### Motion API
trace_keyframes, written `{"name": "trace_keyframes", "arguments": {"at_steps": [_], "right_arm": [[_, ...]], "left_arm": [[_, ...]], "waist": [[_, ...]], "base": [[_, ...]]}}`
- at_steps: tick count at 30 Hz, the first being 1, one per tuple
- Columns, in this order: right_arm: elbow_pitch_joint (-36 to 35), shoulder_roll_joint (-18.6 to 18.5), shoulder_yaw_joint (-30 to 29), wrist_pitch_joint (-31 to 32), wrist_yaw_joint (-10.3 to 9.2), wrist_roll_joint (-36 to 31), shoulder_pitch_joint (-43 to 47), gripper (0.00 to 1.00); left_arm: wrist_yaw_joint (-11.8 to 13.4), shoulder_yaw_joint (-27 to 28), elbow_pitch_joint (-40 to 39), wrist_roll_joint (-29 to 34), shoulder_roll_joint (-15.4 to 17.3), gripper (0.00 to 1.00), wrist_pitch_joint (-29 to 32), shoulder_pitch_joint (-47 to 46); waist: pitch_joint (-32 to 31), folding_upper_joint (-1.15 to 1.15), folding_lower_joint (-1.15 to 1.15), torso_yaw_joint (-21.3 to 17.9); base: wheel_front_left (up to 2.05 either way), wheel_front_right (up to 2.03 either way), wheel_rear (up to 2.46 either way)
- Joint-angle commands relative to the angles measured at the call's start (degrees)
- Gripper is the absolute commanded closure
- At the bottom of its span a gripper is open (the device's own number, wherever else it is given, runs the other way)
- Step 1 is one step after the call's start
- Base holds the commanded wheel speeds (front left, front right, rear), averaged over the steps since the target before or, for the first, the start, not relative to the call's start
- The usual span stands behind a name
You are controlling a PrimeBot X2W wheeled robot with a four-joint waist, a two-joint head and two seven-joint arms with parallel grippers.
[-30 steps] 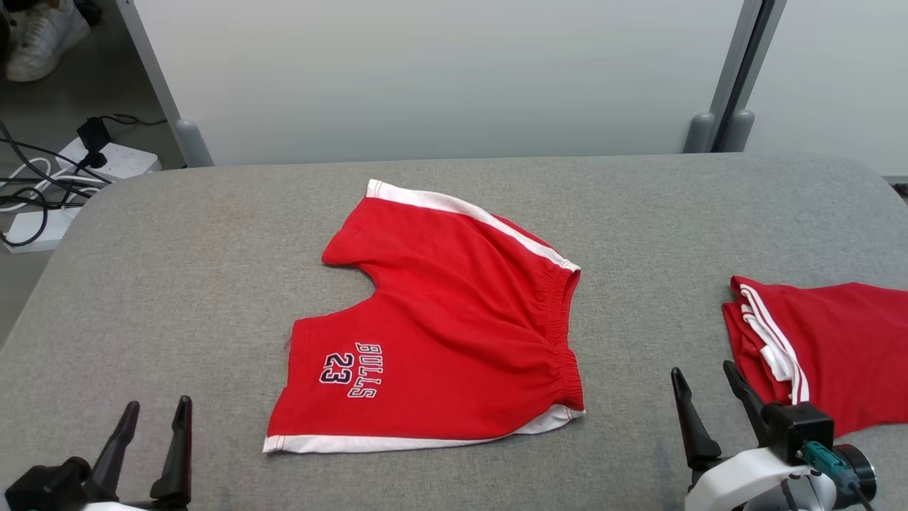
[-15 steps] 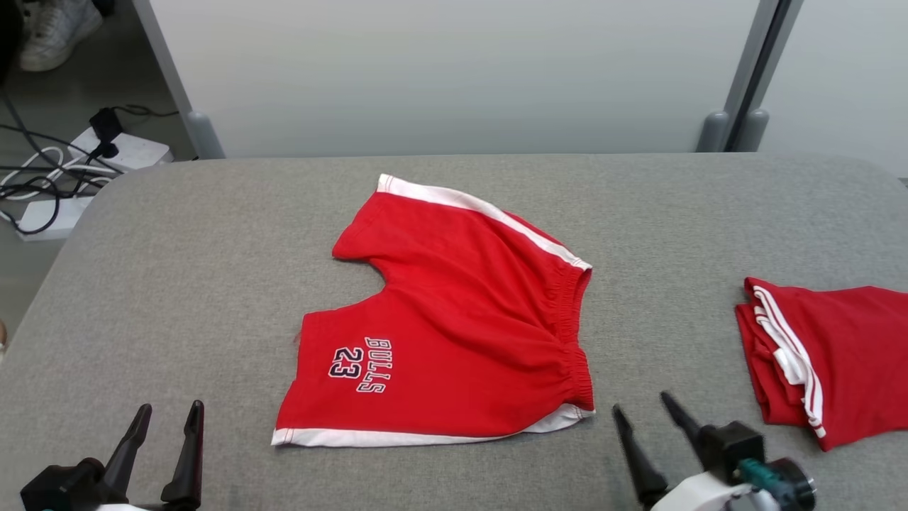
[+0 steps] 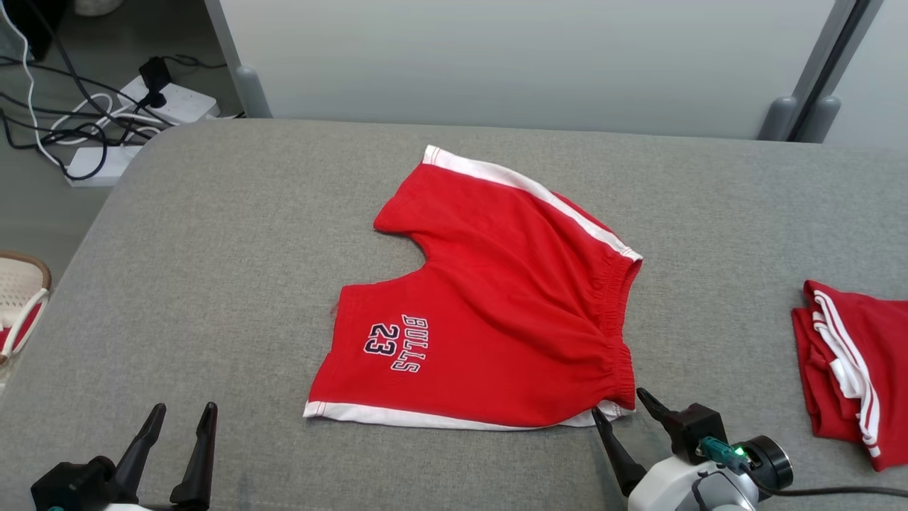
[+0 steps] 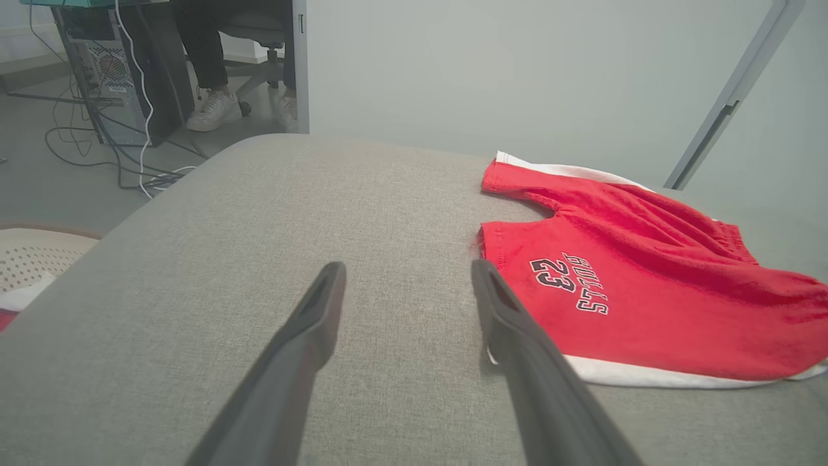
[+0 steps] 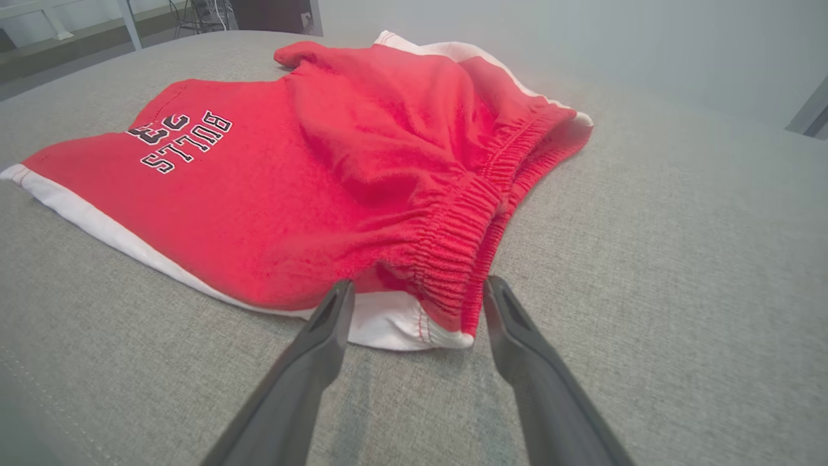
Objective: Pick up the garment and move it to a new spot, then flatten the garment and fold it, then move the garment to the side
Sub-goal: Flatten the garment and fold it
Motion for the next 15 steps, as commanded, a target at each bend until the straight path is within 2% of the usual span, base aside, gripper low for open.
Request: {"name": "trace_keyframes", "arguments": {"at_steps": [1, 4, 5, 6, 9, 12, 15], "right_arm": [[-0.32, -0.2, 1.27, 0.38, 0.08, -0.86, -2.12, 0.0], [0.5, -0.2, 1.32, 1.27, 0.08, -1.28, -2.83, 0.03], [0.68, -0.2, 1.49, 1.65, 0.08, -1.37, -3.0, 0.2], [0.9, -0.2, 1.63, 2.11, 0.08, -1.38, -3.09, 0.53], [0.97, -0.2, 2.11, 2.75, 0.08, -1.4, -3.3, 0.82], [0.43, -0.2, 2.46, 3.15, 0.08, -1.59, -3.5, 1.0], [-0.3, -0.2, 2.21, 3.38, 0.08, -1.7, -3.47, 1.0]], "left_arm": [[0.02, 1.84, -1.41, -0.91, 1.65, 0.0, -0.35, -2.55], [0.02, 1.63, -1.61, -1.48, 1.91, 0.0, -0.35, -2.67], [0.02, 1.55, -1.72, -1.67, 2.01, 0.0, -0.35, -2.68], [0.02, 1.4, -1.82, -1.84, 2.13, 0.0, -0.35, -2.67], [0.02, 0.61, -1.99, -2.39, 2.67, 0.0, -0.35, -2.8], [0.02, 0.15, -2.14, -3.26, 3.24, 0.0, -0.35, -3.11], [0.02, -1.46, -2.19, -4.53, 3.91, 0.0, -0.35, -3.38]], "waist": [[0.71, 0.0, 0.0, 0.49], [1.51, 0.0, 0.0, 0.79], [1.74, 0.0, 0.0, 0.81], [1.95, 0.0, 0.0, 0.81], [2.71, 0.0, 0.0, 0.63], [3.55, 0.0, 0.0, 0.14], [4.32, 0.0, 0.0, -0.37]], "base": [[0.0, 0.0, 0.0], [0.0, 0.0, 0.0], [0.0, 0.0, 0.0], [0.0, 0.0, 0.0], [0.0, 0.0, 0.0], [0.0, 0.0, 0.0], [0.0, 0.0, 0.0]]}}
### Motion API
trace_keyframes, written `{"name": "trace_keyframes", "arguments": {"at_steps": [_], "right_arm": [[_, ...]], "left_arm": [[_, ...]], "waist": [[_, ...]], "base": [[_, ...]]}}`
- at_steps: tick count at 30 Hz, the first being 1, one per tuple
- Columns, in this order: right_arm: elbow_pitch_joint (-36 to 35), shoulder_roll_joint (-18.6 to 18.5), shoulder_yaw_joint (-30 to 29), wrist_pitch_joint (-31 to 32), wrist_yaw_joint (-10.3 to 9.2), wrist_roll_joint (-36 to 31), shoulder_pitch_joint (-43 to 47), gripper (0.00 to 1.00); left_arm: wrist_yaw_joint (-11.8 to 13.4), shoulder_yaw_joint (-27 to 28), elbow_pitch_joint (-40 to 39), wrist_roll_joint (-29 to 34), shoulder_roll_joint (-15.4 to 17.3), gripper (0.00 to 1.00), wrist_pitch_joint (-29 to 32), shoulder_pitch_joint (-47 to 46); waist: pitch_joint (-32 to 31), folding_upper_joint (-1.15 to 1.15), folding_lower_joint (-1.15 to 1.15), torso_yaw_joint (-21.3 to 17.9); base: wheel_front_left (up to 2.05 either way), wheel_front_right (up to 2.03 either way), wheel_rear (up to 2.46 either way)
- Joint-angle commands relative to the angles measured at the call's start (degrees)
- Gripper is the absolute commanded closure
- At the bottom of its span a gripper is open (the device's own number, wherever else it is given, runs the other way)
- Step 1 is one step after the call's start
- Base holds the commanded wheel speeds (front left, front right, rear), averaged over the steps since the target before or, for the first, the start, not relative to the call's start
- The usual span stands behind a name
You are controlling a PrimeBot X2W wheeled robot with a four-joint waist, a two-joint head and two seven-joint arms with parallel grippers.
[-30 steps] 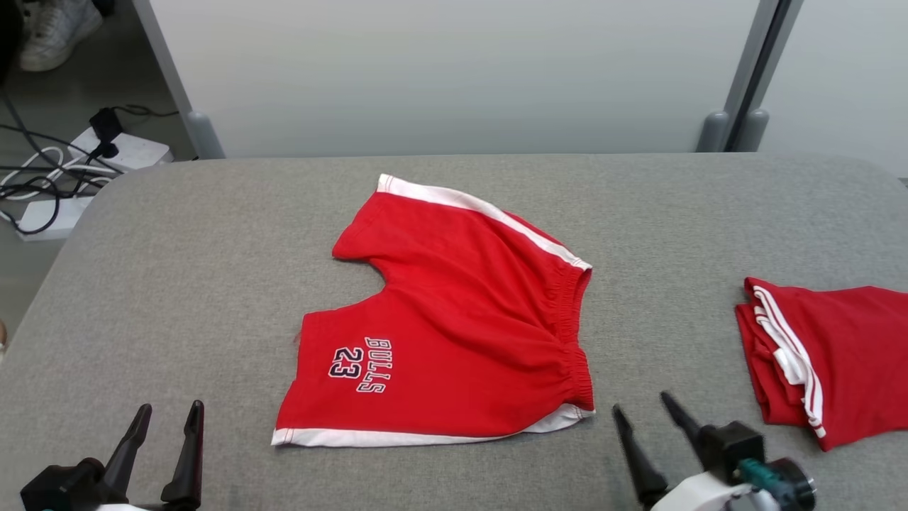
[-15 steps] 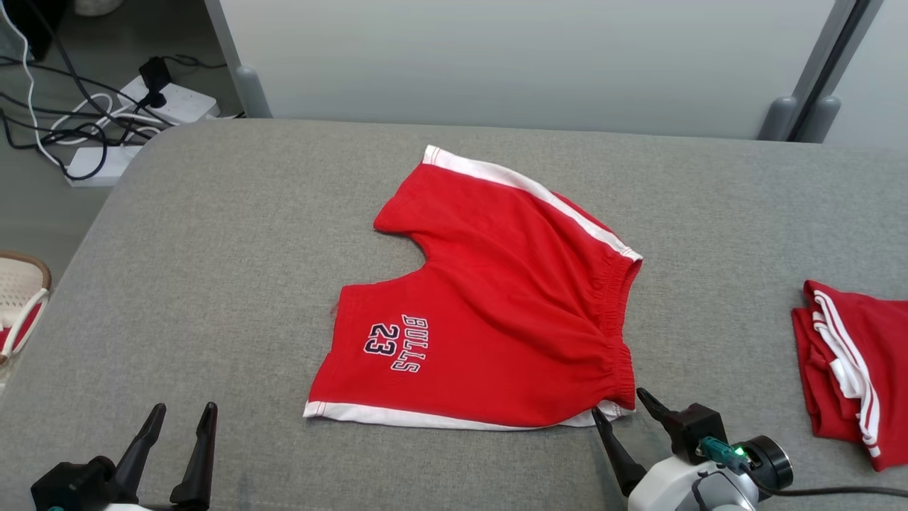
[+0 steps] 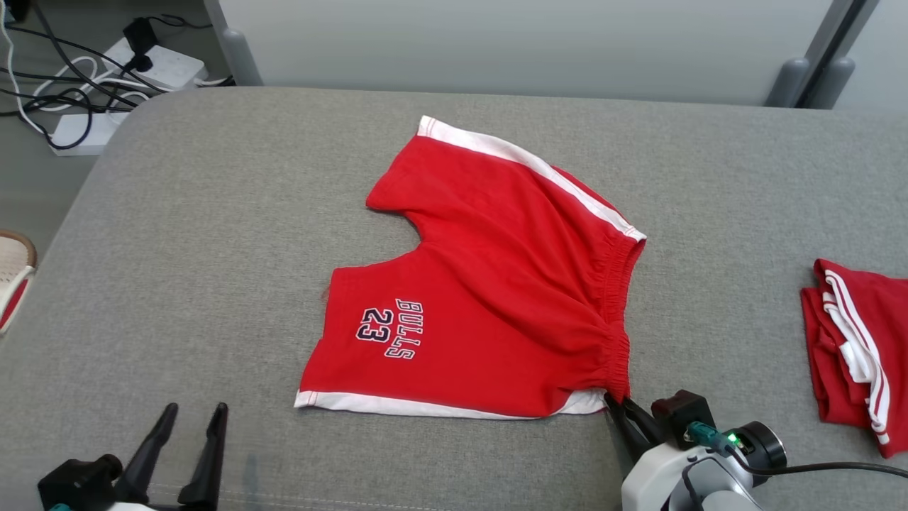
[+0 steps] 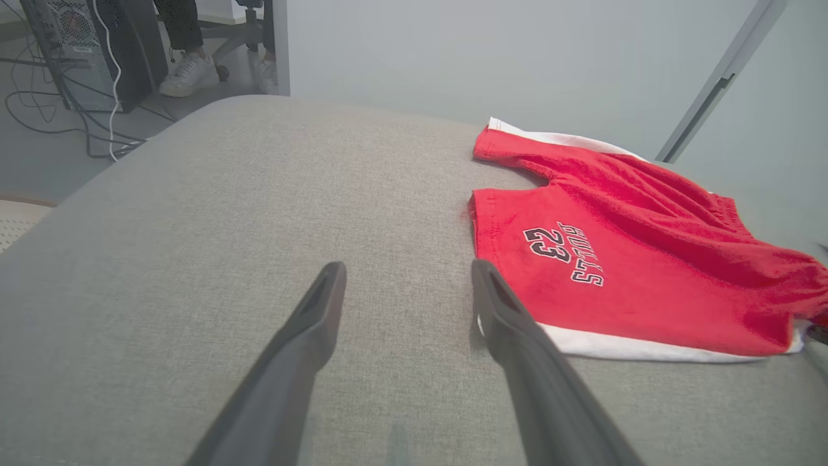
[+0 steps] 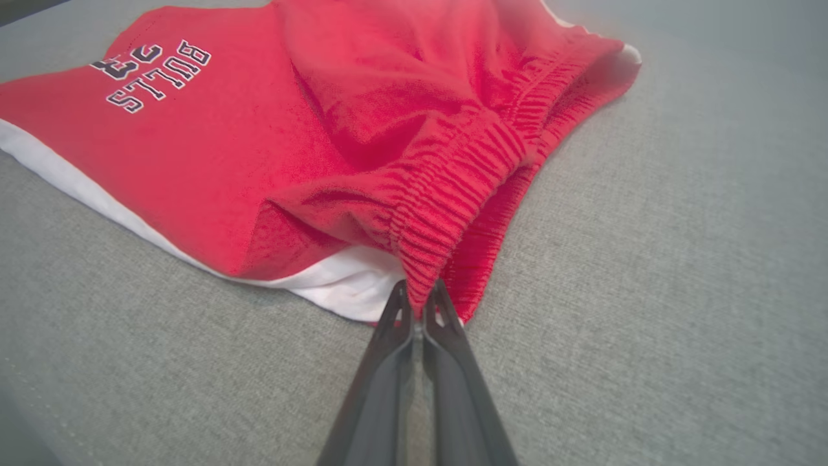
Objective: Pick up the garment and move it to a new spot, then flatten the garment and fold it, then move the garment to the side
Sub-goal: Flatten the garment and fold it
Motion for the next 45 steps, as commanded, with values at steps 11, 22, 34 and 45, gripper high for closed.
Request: {"name": "trace_keyframes", "arguments": {"at_steps": [11, 22, 34, 45], "right_arm": [[-6.26, -0.07, -2.61, 0.58, 0.08, -3.95, 1.02, 1.0], [-14.21, -0.07, 1.42, 3.25, 0.08, -3.06, 1.89, 1.0], [-17.96, -0.07, 2.06, 4.53, 0.08, -3.54, 2.26, 1.0], [-19.22, -0.07, 2.75, 4.69, 0.08, -2.95, 1.79, 1.0]], "left_arm": [[0.02, -6.78, 0.82, -7.34, 4.74, 0.0, -0.35, -4.38], [0.02, -14.79, 3.36, -13.77, 7.82, 0.0, -0.35, -7.19], [0.02, -18.65, 0.88, -17.9, 10.21, 0.28, -0.35, -7.88], [0.02, -20.78, 1.42, -17.52, 12.06, 1.0, -0.35, -9.1]], "waist": [[2.8, 0.0, 0.0, -4.3], [6.45, 0.0, 0.0, -8.58], [8.22, 0.0, 0.0, -9.56], [9.07, 0.0, 0.0, -9.98]], "base": [[0.0, 0.0, 0.0], [0.0, 0.0, 0.0], [0.0, 0.0, 0.0], [0.0, 0.0, 0.0]]}}
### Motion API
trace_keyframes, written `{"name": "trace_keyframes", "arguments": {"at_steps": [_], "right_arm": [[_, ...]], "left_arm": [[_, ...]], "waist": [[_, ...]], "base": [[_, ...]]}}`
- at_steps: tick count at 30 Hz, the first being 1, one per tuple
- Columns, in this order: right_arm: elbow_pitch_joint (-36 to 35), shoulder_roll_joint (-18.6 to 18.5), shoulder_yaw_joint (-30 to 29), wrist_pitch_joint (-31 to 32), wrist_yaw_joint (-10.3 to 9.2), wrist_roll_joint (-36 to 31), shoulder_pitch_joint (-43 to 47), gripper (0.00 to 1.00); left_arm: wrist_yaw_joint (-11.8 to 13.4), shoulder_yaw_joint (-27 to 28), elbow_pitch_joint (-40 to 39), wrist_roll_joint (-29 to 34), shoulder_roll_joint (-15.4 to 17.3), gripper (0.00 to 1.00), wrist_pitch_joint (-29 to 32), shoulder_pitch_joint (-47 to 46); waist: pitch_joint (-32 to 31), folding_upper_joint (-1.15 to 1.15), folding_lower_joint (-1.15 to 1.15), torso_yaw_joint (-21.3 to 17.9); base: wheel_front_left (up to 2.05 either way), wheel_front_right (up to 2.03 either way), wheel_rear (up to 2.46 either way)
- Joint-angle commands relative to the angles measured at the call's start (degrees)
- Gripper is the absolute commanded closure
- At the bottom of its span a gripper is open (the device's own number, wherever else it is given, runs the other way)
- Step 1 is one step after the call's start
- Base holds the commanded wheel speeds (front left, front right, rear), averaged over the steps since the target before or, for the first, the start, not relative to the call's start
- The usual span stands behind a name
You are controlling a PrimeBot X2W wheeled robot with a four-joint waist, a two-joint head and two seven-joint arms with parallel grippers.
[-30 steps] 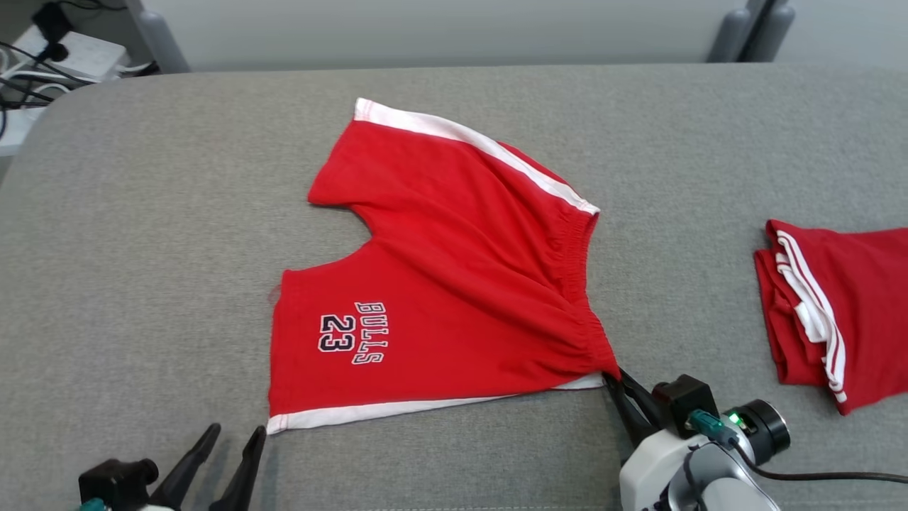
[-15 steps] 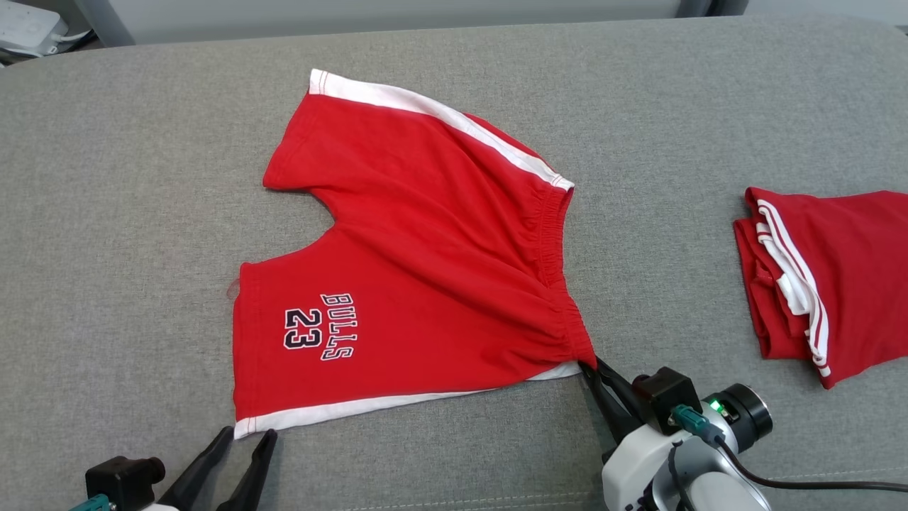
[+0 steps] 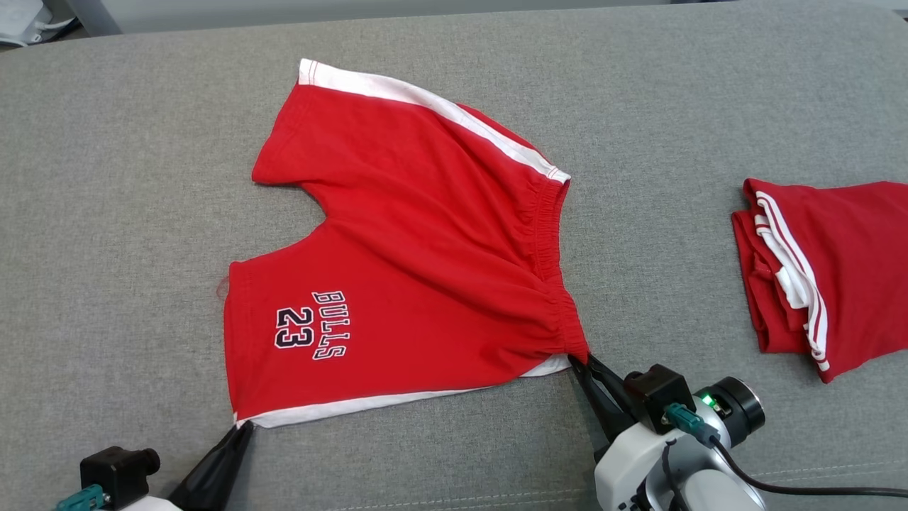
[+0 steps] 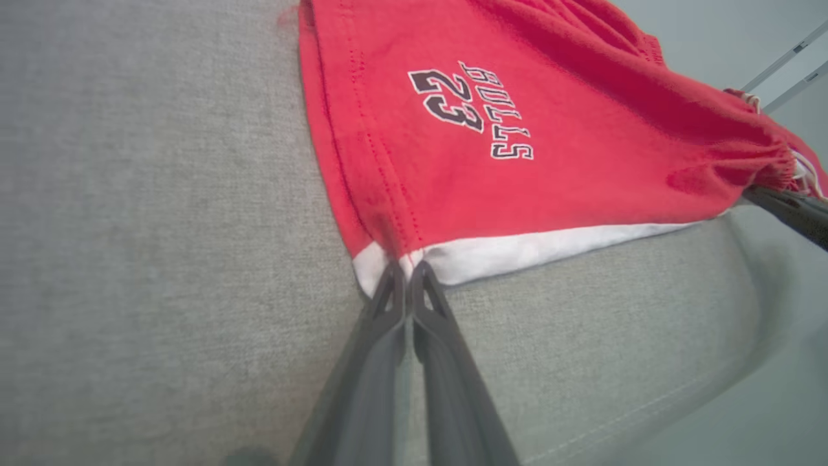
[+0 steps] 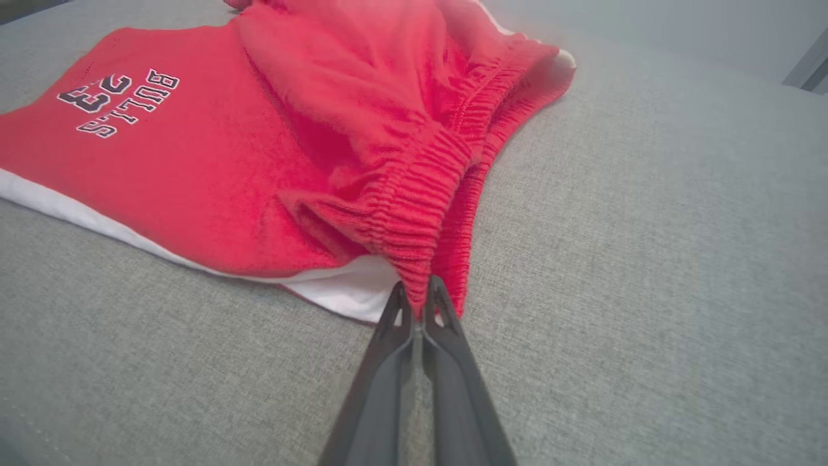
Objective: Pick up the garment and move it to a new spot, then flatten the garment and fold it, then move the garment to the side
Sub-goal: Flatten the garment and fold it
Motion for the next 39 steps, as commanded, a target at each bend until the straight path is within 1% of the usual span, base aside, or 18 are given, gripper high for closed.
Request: {"name": "trace_keyframes", "arguments": {"at_steps": [1, 8, 11, 12, 14, 24, 32, 39], "right_arm": [[-1.3, 0.05, 0.77, 0.0, 0.08, 0.38, -0.42, 1.0], [-0.01, 0.05, 0.25, -0.13, 0.08, 0.73, -0.1, 1.0], [1.28, 0.05, -0.03, -0.23, 0.08, 1.05, 0.18, 1.0], [2.78, 0.05, -0.61, -0.55, 0.08, 1.32, 0.41, 1.0], [3.77, 0.05, -1.11, -0.83, 0.08, 1.47, 0.6, 1.0], [6.23, -0.05, -1.88, -2.39, 0.08, 3.35, 2.67, 1.0], [3.63, -3.07, -0.17, -1.5, 0.08, 6.1, 7.08, 1.0], [-0.91, -4.91, 1.71, 0.95, 0.08, 7.27, 11.29, 1.0]], "left_arm": [[0.02, 1.77, -0.03, -0.03, 1.91, 1.0, -0.36, -3.22], [0.02, 0.95, 1.35, -0.09, 1.62, 1.0, -0.36, -3.11], [0.02, 0.71, 1.85, 0.25, 1.07, 1.0, -0.36, -2.78], [0.02, 0.79, 2.09, 1.33, 0.26, 1.0, -0.36, -2.63], [0.02, 0.74, 2.29, 2.0, -0.38, 1.0, -0.36, -2.47], [0.02, 1.26, 4.33, 5.47, -3.6, 1.0, -0.36, -1.68], [0.02, 2.87, 3.35, 7.94, -4.63, 1.0, -0.36, 0.99], [0.02, 4.34, 1.28, 9.12, -4.36, 1.0, -0.36, 4.63]], "waist": [[-0.15, 0.0, 0.0, 0.02], [-2.44, 0.0, 0.0, 0.54], [-4.34, 0.0, 0.0, 1.03], [-6.53, 0.0, 0.0, 1.91], [-8.07, 0.0, 0.0, 2.65], [-14.34, 0.0, 0.0, 5.72], [-16.01, 0.0, 0.0, 7.31], [-15.39, 0.0, 0.0, 7.78]], "base": [[0.0, 0.0, 0.0], [0.0, 0.0, 0.0], [0.0, 0.0, 0.0], [0.0, 0.0, 0.0], [0.0, 0.0, 0.0], [0.0, 0.0, 0.0], [0.0, 0.0, 0.0], [0.0, 0.0, 0.0]]}}
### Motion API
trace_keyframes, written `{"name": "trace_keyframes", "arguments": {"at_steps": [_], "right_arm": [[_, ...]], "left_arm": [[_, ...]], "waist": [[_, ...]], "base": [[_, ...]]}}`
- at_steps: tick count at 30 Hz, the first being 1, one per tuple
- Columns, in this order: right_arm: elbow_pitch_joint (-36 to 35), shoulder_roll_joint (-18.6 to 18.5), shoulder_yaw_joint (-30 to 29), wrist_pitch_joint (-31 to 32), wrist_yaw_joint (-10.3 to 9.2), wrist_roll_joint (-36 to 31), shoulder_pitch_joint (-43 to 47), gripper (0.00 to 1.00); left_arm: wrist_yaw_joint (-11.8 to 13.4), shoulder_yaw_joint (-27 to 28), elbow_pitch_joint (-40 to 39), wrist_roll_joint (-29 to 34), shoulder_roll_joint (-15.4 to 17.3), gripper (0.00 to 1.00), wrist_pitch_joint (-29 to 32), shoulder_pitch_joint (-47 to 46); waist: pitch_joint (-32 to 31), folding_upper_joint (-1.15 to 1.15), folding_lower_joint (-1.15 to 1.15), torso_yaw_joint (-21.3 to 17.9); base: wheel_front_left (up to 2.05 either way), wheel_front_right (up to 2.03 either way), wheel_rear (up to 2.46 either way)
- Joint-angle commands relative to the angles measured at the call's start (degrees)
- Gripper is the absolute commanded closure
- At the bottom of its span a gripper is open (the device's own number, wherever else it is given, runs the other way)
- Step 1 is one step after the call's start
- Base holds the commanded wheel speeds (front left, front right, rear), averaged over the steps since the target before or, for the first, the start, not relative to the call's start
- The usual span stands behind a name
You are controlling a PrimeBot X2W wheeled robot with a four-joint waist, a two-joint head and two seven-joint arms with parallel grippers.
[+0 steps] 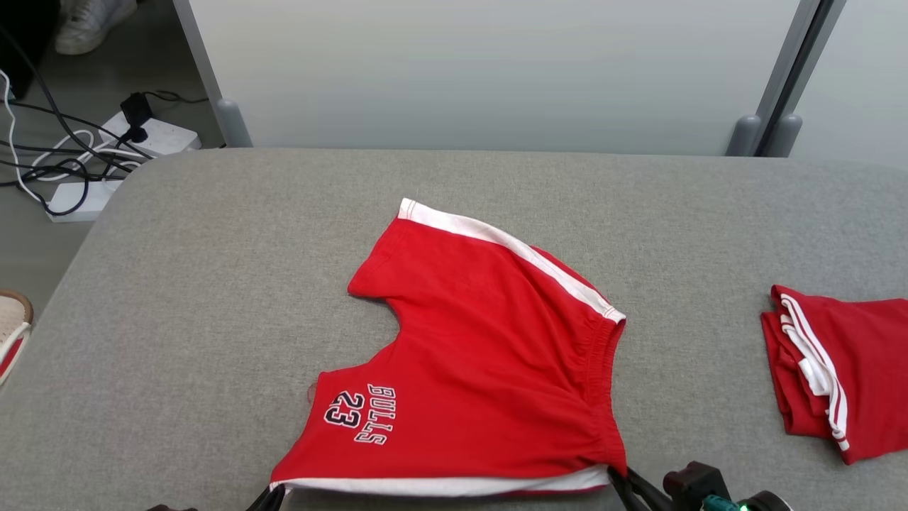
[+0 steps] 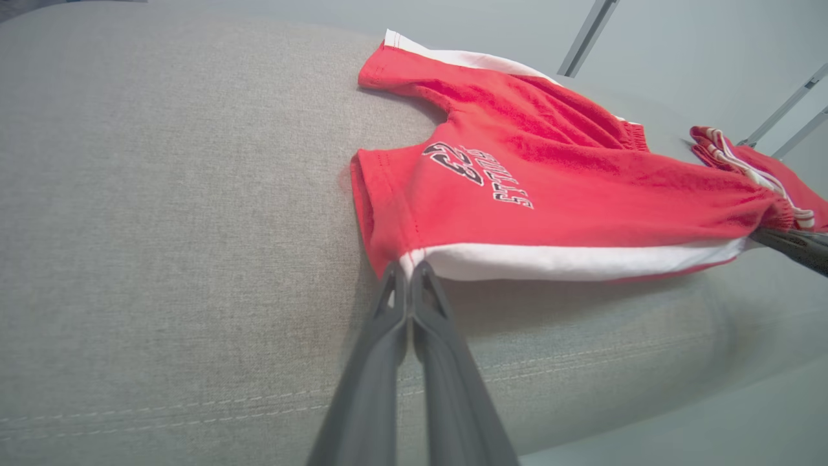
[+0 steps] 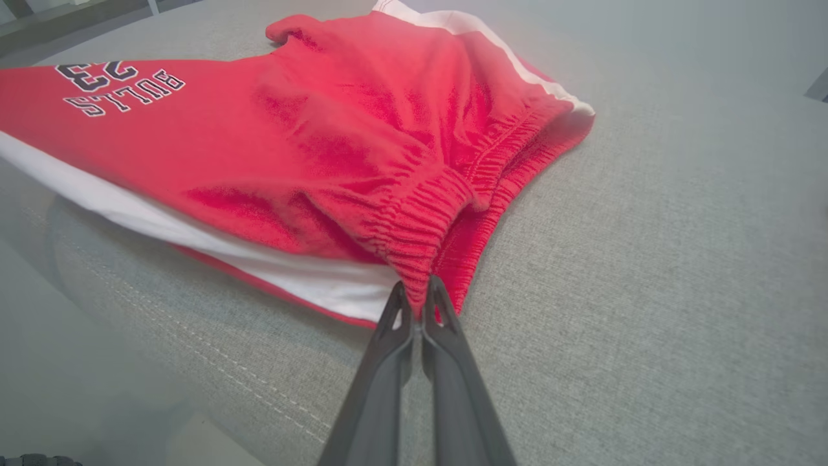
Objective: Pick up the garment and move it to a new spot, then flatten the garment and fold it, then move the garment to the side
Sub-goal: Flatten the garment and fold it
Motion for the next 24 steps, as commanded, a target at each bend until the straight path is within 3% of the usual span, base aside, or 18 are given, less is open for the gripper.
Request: {"name": "trace_keyframes", "arguments": {"at_steps": [1, 7, 16, 24], "right_arm": [[-2.04, -0.48, 1.27, 0.2, 0.08, 0.3, -0.13, 1.0], [-6.44, 0.74, -0.06, 1.42, 0.08, -0.73, 0.49, 1.0], [-9.17, 4.37, -4.94, 1.32, 0.08, -3.22, -8.24, 1.0], [-9.9, 4.46, -3.57, -1.19, 0.08, 2.67, -16.38, 1.0]], "left_arm": [[0.02, 2.5, -1.38, 0.42, 1.36, 1.0, -0.36, -1.15], [0.02, 4.43, -6.42, 0.7, 3.74, 1.0, -0.36, -2.02], [0.02, 2.23, -12.83, 0.73, 12.41, 1.0, -0.36, -17.11], [0.02, -2.51, -13.37, -1.93, 21.45, 1.0, -0.36, -31.0]], "waist": [[0.22, 0.0, 0.0, -0.06], [2.99, 0.0, 0.0, -0.89], [10.91, 0.0, 0.0, -4.14], [20.51, 0.0, 0.0, -9.09]], "base": [[0.0, 0.0, 0.0], [0.0, 0.0, 0.0], [0.0, 0.0, 0.0], [0.0, 0.0, 0.0]]}}
